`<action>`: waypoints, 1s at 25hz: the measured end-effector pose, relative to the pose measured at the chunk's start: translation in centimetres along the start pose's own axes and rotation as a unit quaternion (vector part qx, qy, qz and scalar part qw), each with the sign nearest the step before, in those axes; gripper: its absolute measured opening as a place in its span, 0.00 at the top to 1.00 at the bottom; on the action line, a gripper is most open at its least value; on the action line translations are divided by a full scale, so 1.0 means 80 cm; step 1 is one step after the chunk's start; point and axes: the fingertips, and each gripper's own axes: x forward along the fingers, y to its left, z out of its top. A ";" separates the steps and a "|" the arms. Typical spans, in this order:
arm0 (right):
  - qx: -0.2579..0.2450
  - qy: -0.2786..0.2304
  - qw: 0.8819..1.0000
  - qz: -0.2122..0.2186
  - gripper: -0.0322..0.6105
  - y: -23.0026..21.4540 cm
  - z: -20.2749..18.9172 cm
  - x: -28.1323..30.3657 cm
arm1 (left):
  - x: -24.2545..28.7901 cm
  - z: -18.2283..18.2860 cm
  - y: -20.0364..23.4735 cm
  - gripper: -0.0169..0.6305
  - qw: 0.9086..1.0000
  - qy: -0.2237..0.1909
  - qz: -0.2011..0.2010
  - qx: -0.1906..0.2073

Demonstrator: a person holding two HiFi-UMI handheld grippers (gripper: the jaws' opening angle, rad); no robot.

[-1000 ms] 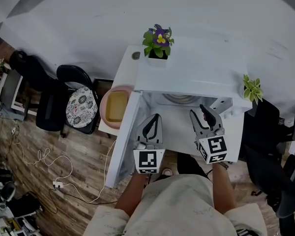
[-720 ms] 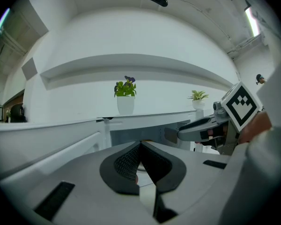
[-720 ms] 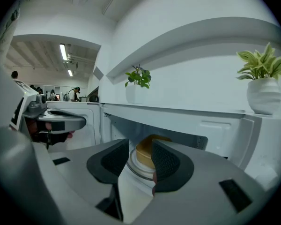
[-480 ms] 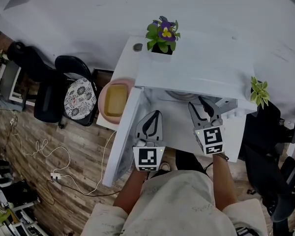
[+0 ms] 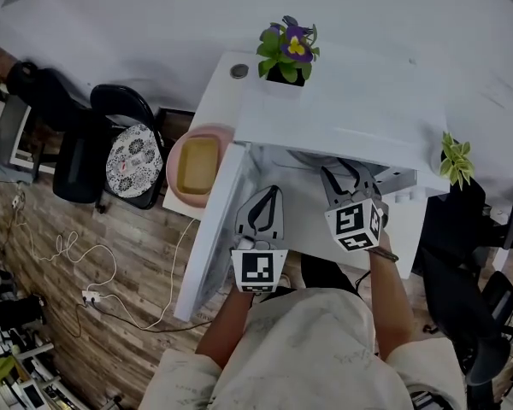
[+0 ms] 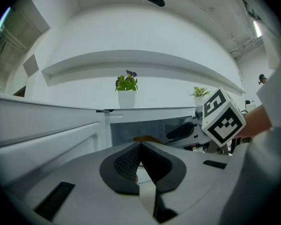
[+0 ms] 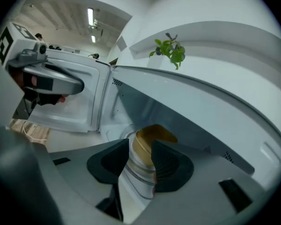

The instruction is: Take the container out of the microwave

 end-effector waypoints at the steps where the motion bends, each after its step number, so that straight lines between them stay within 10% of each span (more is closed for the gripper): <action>1: -0.011 0.008 1.000 0.001 0.69 0.001 -0.002 0.004 | 0.000 0.000 0.000 0.96 1.000 0.000 0.001 0.000; 25: -0.261 0.127 0.957 0.011 0.72 0.013 -0.041 0.076 | -0.024 -0.022 -0.002 0.96 1.000 0.014 0.027 -0.001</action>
